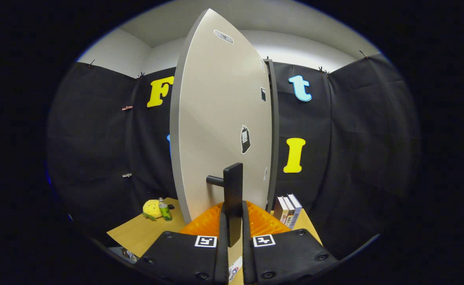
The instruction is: Open the shoe cabinet door, grab the shoes and put them into the shoe cabinet, then close the shoe cabinet door.
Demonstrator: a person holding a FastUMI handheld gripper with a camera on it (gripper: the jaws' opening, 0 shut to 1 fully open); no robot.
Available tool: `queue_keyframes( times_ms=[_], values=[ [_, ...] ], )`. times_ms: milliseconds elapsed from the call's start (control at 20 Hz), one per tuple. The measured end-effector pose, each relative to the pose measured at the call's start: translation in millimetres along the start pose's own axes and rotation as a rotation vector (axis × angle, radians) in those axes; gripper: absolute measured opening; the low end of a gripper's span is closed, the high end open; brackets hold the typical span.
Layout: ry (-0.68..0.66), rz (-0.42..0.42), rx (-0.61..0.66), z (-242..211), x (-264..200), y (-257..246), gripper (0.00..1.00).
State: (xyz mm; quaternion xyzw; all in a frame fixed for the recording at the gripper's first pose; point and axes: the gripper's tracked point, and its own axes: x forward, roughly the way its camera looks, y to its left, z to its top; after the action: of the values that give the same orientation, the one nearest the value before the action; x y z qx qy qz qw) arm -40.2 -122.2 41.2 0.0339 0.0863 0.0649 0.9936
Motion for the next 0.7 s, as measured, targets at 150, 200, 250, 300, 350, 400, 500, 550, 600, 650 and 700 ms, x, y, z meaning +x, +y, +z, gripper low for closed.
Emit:
queue_keyframes(
  times_ms=[150,200,250,300,350,400,500,550,600,650,700],
  values=[
    [-0.008,-0.043,-0.056,-5,-3,-21,0.32],
    [-0.008,-0.057,-0.053,-5,-3,-30,0.3],
    [0.001,-0.076,-0.039,-8,-4,-40,0.29],
    [0.005,-0.082,-0.012,-9,-7,-47,0.26],
    [0.008,-0.084,0.017,-9,-8,-53,0.24],
    [0.009,-0.088,0.037,-10,-10,-60,0.21],
    [0.0,-0.117,0.041,-9,-14,-79,0.22],
    [-0.008,-0.141,0.032,-8,-16,-91,0.22],
    [-0.017,-0.165,0.021,-7,-18,-101,0.22],
    [-0.023,-0.179,0.018,-6,-19,-108,0.22],
    [-0.015,-0.185,0.041,-8,-21,-114,0.21]
  ],
)
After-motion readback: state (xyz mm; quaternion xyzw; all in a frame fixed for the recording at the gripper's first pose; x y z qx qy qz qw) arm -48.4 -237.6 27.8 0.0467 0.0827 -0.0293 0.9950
